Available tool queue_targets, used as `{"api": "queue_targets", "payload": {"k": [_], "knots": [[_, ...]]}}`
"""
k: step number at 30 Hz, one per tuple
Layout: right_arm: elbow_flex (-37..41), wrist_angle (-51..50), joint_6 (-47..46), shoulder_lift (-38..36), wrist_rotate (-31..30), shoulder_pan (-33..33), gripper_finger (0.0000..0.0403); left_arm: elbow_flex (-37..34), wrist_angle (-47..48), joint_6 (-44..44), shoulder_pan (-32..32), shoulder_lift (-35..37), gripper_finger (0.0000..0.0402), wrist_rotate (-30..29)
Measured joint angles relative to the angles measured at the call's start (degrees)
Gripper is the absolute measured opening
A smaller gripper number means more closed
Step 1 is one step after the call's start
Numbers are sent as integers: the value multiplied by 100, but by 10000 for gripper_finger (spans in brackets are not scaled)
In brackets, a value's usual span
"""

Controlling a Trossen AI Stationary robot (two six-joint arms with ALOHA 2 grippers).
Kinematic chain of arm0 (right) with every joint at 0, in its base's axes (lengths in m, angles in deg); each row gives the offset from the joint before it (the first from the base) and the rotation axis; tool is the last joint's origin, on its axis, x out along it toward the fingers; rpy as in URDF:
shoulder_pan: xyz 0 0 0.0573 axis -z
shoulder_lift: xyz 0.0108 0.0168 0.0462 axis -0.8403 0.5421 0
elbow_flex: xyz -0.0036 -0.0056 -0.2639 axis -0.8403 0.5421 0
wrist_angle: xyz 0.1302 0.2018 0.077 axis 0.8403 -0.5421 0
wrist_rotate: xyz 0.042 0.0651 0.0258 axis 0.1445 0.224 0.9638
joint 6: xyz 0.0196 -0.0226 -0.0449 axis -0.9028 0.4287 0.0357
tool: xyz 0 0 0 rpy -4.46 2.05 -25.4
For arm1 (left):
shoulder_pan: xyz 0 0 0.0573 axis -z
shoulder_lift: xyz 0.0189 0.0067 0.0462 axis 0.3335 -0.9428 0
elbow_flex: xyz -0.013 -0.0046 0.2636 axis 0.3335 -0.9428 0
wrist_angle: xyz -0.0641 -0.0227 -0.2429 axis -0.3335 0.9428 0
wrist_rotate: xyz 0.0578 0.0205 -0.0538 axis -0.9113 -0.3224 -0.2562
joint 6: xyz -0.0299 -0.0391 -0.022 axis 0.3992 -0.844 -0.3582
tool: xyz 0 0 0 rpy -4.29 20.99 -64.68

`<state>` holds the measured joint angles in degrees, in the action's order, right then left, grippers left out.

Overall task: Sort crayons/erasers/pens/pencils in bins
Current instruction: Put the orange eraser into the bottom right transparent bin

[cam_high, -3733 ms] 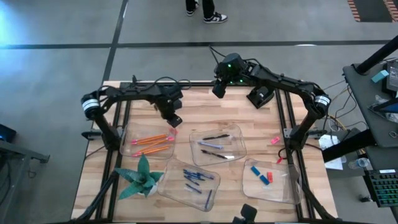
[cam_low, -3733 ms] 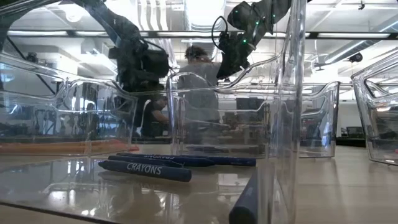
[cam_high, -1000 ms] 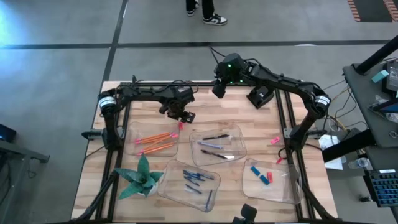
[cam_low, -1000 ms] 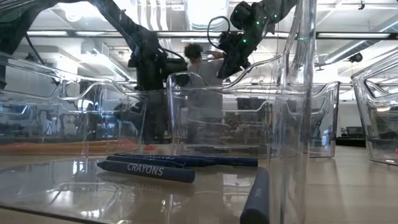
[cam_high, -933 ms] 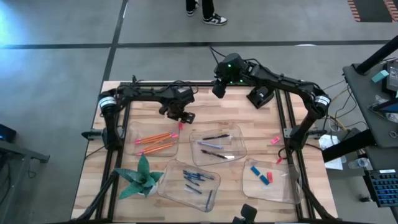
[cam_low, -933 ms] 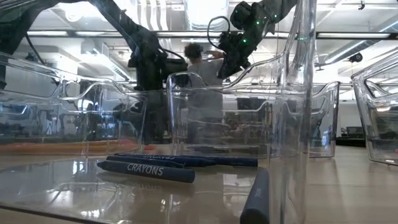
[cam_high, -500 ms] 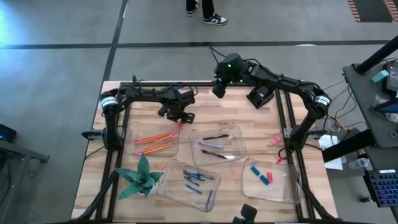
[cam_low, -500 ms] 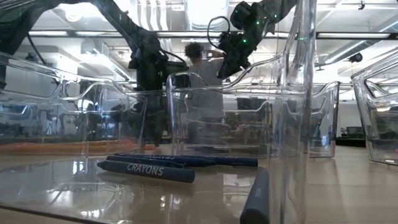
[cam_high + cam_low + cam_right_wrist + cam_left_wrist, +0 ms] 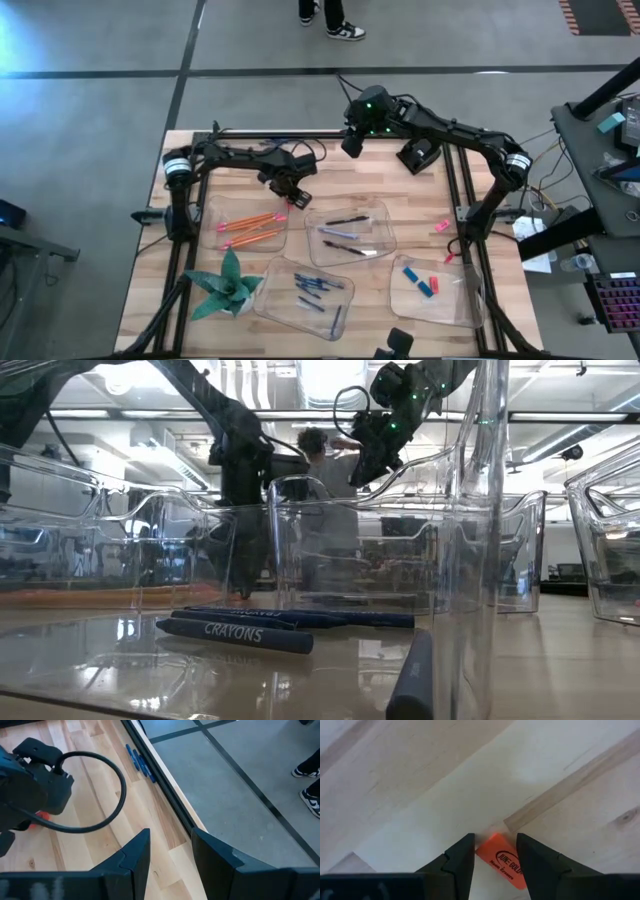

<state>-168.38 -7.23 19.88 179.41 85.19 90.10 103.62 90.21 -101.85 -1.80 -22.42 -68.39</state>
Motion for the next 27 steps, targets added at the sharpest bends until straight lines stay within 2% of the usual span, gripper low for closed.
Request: {"api": "queue_targets", "payload": {"k": [4, 13, 23, 27], "knots": [[0, 0, 0, 0, 2, 0, 137, 104, -38, 254, 0, 78, 137, -43], [0, -2, -2, 0, 0, 0, 137, 80, 168, -1017, 39, 210, 192, 68], [0, 0, -1, 0, -1, -1, 137, 44, 146, -1260, 100, 71, 196, 144], [0, 0, 0, 0, 2, -2, 137, 97, 123, -1245, 115, -85, 185, 32]]}}
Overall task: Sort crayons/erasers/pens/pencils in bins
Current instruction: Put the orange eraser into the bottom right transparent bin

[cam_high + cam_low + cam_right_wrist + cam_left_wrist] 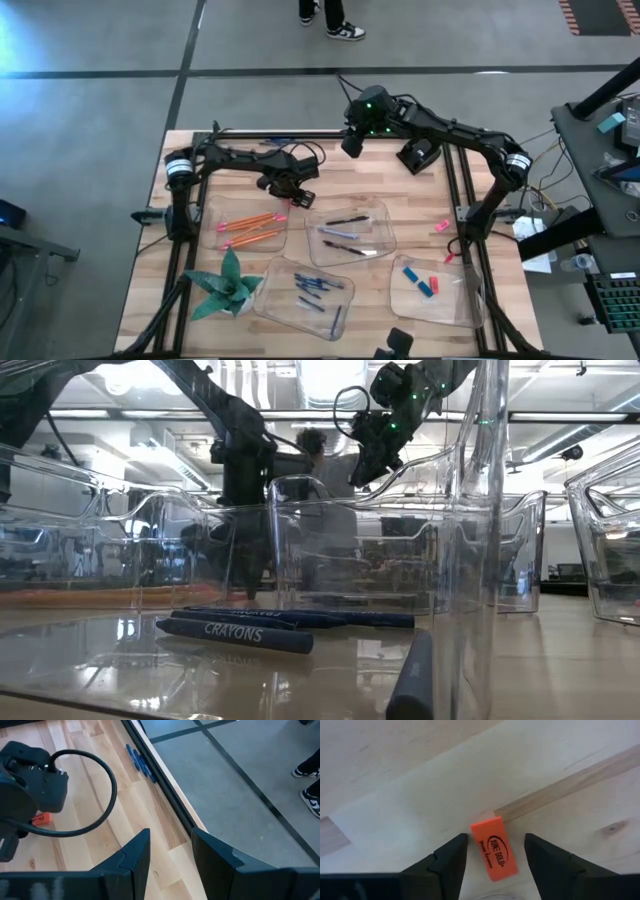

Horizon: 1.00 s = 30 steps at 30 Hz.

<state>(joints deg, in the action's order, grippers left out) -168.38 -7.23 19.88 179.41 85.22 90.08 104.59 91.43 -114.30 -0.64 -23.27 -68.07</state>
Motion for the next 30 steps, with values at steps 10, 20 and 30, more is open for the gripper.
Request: {"api": "queue_targets", "payload": {"k": [10, 20, 30], "knots": [[0, 42, 0, 0, -2, 0, 137, 51, -4, 650, 12, -148, 95, -49], [0, 42, -1, 0, -2, 1, 137, 160, 63, 1498, -131, -112, 44, -43], [0, 42, 0, 0, -2, 1, 137, 386, -775, 2512, -436, -142, 49, -380]]}}
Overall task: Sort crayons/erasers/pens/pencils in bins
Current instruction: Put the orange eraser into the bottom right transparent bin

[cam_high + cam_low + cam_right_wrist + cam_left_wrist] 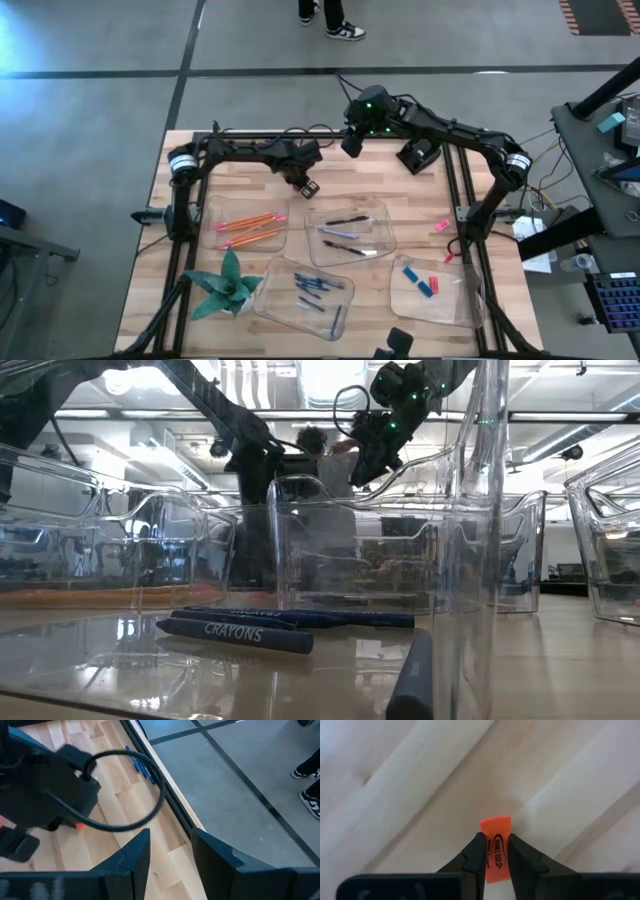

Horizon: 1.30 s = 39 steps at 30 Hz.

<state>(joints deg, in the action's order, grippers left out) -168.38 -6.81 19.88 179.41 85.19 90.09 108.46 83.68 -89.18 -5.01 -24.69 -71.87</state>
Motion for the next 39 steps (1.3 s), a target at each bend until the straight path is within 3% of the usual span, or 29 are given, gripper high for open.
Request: {"api": "queue_targets", "payload": {"k": [11, 23, 27, 33, 39], "knots": [[0, 0, 0, 0, 1, -1, 137, -2, -793, 728, -338, 237, 49, 139], [0, 401, 147, 2, 4, -4, 137, -151, -1126, 1207, -406, 1376, 50, 172], [0, 793, -263, 6, 7, -4, 137, -248, -1181, 1337, -396, 1832, 50, 168], [-2, 869, -1496, 13, 20, -31, 137, -1117, -1905, 1224, -314, 2698, 50, 327], [-2, 974, -1803, 13, 20, -41, 137, -2317, -3506, 940, -175, 3549, 50, 563]]}}
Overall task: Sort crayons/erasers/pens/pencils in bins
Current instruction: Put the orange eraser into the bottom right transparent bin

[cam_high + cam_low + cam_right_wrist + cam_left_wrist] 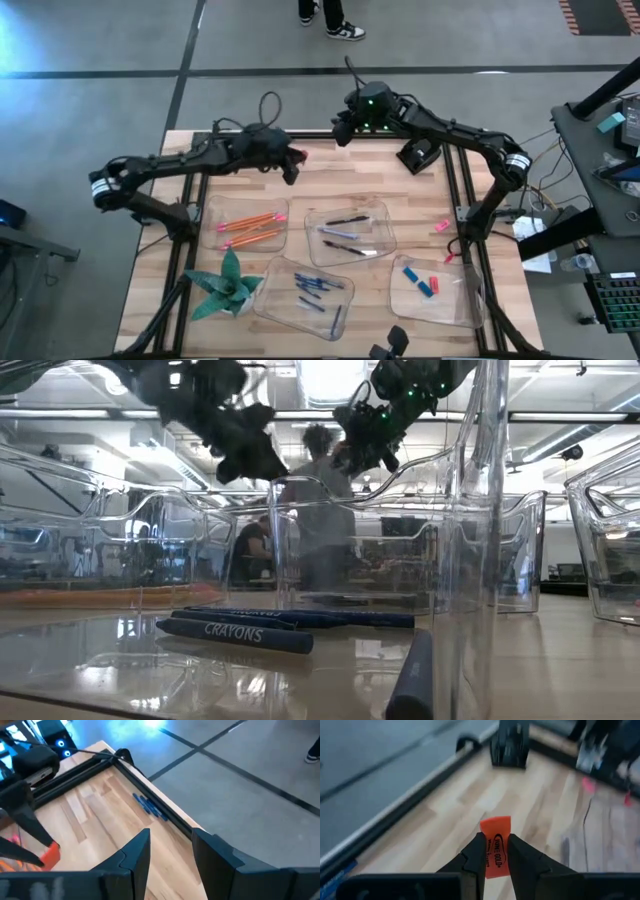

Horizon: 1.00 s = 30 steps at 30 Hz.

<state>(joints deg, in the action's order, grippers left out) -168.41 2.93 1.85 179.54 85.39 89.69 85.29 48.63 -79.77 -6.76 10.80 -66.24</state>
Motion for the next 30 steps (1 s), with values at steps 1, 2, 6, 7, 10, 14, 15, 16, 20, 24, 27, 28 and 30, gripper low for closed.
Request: {"api": "queue_targets", "payload": {"k": [1, 2, 6, 7, 10, 14, 15, 16, 20, 24, 27, 28, 30], "knots": [[0, 50, 10, 2, -2, 2, 137, -180, -311, -21, -2, 113, 50, -4], [0, 77, 78, 2, -2, 2, 137, -335, -565, -53, -4, 219, 50, -16], [0, -171, 887, 2, 405, -56, 137, -814, -1569, -305, -2, 450, 50, -64], [0, -257, 1112, 2, 642, -90, 137, -894, -1769, -314, -2, 476, 50, -69], [2, -364, 1654, 4, 1206, -238, 137, -1013, -2330, -318, -2, 489, 50, -276], [34, -384, 2868, 6, 1190, -489, 137, -1045, -2658, -285, -24, 499, 50, -763], [35, -381, 3124, 8, 1158, -536, 137, -1047, -2712, -272, -38, 509, 50, -903], [36, -338, 3285, 9, 1033, -583, 137, -1047, -2788, -272, -44, 516, 50, -1043], [37, 150, 3373, 17, 143, -712, 137, -1089, -3293, -276, -79, 523, 50, -1333], [36, 747, 3125, 171, -16, -734, 137, -1106, -4132, -272, -79, 510, 50, -1337], [37, 1285, 3119, 334, -16, -739, 137, -1093, -4463, -268, -79, 510, 50, -1339], [39, 1482, 3146, 382, -17, -739, 137, -1096, -4571, -270, -79, 510, 50, -1341], [39, 1915, 3223, 437, -17, -739, 137, -1108, -4795, -269, -84, 508, 50, -1348]]}}
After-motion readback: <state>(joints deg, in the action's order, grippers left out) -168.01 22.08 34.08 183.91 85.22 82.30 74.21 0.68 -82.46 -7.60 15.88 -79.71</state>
